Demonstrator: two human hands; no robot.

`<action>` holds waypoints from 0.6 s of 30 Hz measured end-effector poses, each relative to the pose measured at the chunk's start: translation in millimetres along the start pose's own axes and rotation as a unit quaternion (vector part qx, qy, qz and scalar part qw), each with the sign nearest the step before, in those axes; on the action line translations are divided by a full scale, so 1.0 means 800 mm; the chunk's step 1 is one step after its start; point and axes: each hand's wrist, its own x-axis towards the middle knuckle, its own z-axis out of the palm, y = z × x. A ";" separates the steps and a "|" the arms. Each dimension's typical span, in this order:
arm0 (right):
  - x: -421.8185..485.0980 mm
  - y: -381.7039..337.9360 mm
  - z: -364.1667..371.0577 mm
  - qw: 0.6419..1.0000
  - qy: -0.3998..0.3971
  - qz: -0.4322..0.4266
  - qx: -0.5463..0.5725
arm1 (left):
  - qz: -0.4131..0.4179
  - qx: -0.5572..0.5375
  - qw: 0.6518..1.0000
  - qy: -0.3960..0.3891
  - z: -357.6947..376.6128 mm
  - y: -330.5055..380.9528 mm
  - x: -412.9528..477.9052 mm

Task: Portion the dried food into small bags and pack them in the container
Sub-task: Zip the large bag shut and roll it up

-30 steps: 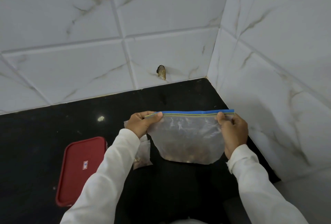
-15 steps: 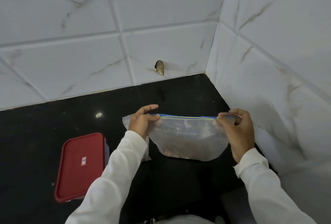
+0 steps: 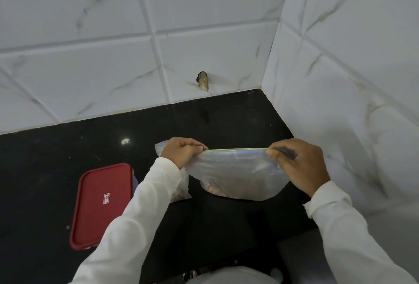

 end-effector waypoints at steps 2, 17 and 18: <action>-0.001 0.002 0.004 1.000 0.000 0.000 -0.029 | 0.080 0.216 0.973 0.025 0.001 0.002 -0.006; -0.030 -0.023 0.029 0.968 -0.087 -0.082 -0.219 | 0.186 0.354 0.907 -0.132 0.057 0.003 -0.010; -0.032 -0.026 0.035 0.967 -0.124 -0.083 -0.208 | 0.170 0.332 0.916 -0.144 0.057 0.000 -0.007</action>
